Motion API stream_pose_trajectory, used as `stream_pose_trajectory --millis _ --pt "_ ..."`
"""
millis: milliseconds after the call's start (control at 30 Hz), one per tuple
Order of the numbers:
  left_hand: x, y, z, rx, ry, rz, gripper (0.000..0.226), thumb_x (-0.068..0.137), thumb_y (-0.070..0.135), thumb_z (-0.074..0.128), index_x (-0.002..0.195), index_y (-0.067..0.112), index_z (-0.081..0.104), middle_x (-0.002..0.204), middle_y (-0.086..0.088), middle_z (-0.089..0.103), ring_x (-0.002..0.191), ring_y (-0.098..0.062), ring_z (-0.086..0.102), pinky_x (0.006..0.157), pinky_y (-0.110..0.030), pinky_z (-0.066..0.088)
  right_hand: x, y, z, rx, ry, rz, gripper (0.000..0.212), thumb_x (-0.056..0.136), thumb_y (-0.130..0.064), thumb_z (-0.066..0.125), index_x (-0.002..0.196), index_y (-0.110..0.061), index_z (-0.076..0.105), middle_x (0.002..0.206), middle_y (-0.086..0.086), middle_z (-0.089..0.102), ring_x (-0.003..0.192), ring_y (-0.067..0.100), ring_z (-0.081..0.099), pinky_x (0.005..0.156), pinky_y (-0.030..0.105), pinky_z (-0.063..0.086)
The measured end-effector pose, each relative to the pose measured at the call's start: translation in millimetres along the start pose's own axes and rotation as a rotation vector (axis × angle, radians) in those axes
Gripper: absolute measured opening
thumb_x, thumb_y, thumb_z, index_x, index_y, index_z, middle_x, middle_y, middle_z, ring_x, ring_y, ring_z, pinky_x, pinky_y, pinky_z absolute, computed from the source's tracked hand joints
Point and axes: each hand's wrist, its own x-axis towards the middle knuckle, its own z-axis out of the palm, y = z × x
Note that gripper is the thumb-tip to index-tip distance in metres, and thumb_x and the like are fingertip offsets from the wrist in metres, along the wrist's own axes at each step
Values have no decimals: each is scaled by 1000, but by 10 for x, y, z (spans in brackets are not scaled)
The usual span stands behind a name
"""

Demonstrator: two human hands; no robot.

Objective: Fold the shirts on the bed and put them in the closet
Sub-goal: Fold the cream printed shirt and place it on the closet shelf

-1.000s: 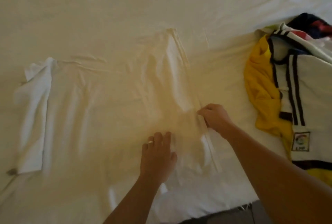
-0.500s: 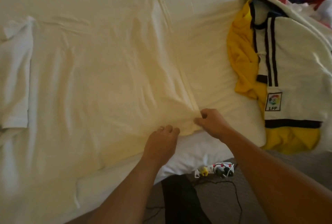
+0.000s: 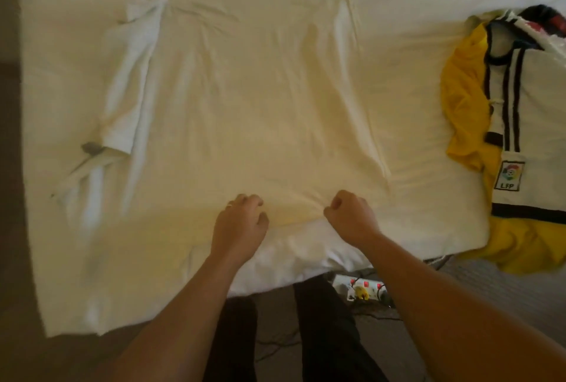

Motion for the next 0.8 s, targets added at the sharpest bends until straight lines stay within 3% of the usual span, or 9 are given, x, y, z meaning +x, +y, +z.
stream_pose_trajectory --millis 100,267,367,467,533,600,667,800 --pt "-255 -700 -434 -12 197 -190 21 95 21 63 115 14 67 113 -7 62 103 -30 59 83 -43 50 -194 -521 493 -12 -151 -97 9 92 -24 62 90 -15 63 87 3 66 75 20 63 71 39 56" --pt "-785 -1897 -940 -31 403 -582 30 95 28 62 122 15 62 125 -14 55 114 -38 52 92 -49 43 -582 -1300 1486 76 -214 -132 15 93 -26 61 92 -12 66 83 2 65 71 15 60 62 28 48" --pt "-928 -2317 -1021 -111 358 -752 41 95 36 61 130 14 56 131 -18 49 117 -41 50 93 -48 43 -692 -1591 1925 229 -160 -12 25 93 -28 59 85 -6 66 80 8 67 76 26 64 72 38 53" --pt "-1028 -2561 -982 -400 333 -782 52 93 42 66 135 15 51 125 -10 52 106 -32 56 90 -43 46 -735 -1797 2304 545 -72 269 32 93 -38 62 91 -6 67 89 8 69 87 28 66 84 42 57" --pt "-1037 -2580 -928 -580 280 -767 44 93 43 67 125 15 55 111 -3 57 98 -25 57 86 -39 47 -755 -1851 2426 784 -69 418 30 90 -39 68 92 -9 64 92 4 67 88 26 65 87 44 57" --pt "-1041 -2620 -881 -650 215 -741 27 95 39 65 99 13 60 94 -3 59 90 -26 58 78 -38 47 -788 -1864 2470 843 -67 437 24 86 -31 76 89 -11 63 94 6 68 89 28 67 87 47 58" --pt "-1089 -2664 -866 -654 224 -719 25 98 34 61 86 12 57 86 -3 56 85 -27 56 73 -36 43 -843 -1823 2440 765 -107 371 19 88 -25 76 92 -9 65 96 10 69 91 30 67 86 47 59" --pt "-1255 -2770 -884 -519 178 -743 27 103 35 54 117 12 60 106 -6 63 93 -26 57 78 -37 44 -852 -1658 2314 105 -105 82 27 90 -34 70 84 -8 71 80 10 71 81 29 68 77 35 55"
